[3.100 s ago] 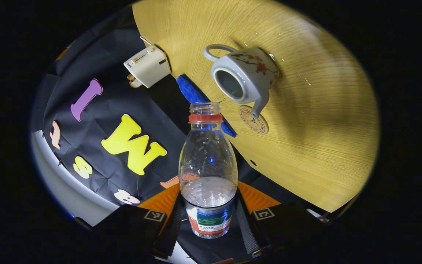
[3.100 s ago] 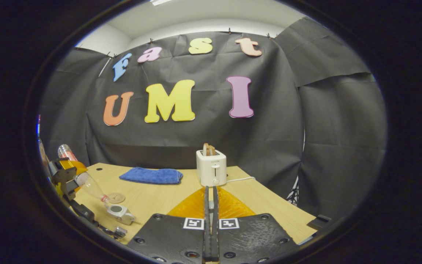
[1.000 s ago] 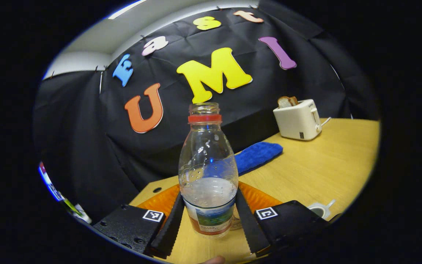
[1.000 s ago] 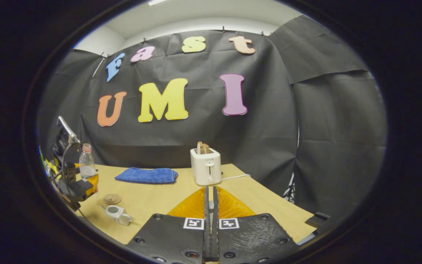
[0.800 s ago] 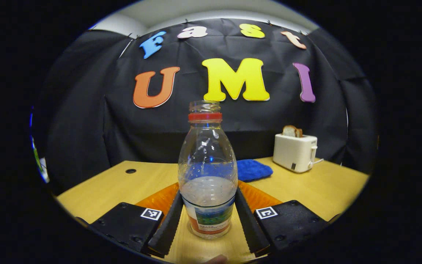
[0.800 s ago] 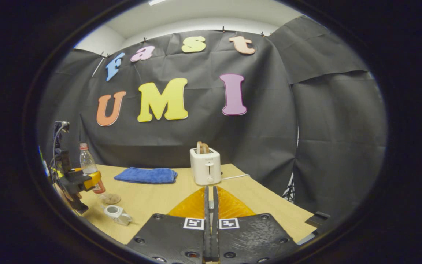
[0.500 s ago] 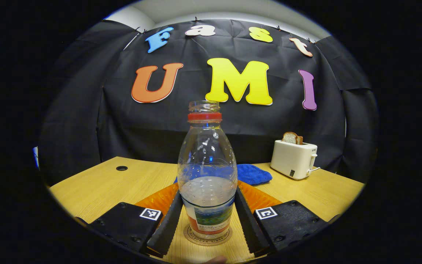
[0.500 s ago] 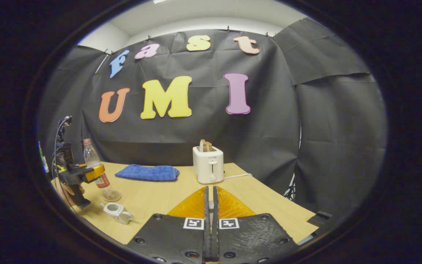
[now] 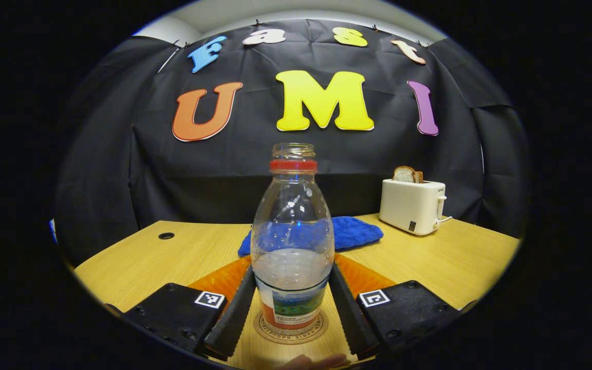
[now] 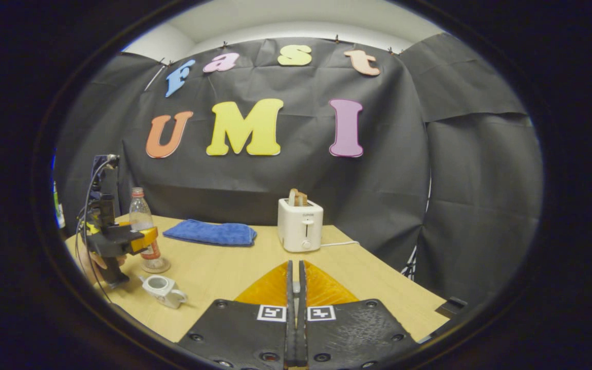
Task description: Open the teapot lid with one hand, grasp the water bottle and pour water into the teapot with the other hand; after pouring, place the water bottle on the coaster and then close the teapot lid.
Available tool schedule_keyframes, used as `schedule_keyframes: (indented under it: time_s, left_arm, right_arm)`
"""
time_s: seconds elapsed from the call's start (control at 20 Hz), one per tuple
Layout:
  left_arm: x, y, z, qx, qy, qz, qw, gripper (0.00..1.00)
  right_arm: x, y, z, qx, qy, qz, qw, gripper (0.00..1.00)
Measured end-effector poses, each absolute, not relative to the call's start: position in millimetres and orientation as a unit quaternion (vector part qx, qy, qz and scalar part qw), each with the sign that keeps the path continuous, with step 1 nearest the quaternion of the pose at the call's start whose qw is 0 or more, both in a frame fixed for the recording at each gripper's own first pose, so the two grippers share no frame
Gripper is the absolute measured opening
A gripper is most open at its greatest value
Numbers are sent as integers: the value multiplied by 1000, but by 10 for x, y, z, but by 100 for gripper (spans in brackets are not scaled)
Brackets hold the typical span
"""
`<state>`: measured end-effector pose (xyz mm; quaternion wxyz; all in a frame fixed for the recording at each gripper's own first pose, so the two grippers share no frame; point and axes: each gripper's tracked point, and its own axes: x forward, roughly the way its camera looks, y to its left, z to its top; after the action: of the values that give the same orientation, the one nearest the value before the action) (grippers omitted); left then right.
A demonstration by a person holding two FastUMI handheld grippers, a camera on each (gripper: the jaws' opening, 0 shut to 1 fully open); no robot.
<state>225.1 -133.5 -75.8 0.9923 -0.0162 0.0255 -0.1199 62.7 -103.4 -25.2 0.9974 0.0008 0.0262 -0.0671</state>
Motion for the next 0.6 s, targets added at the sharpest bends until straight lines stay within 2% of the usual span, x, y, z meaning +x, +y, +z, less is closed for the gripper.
schedule_keyframes:
  time_s: [0.1,0.2,0.6]
  left_arm:
    - [2246,-1314,-742,-13,25,-120,992,82]
    - [2248,-1297,-750,-10,26,-120,992,88]
    - [2124,-1350,-740,-14,41,-131,990,96]
  right_arm:
    - [639,-1024,-270,0,29,-66,997,0]
    - [645,-1015,-271,0,30,-65,997,0]
    - [613,-933,-236,-13,23,-60,998,1]
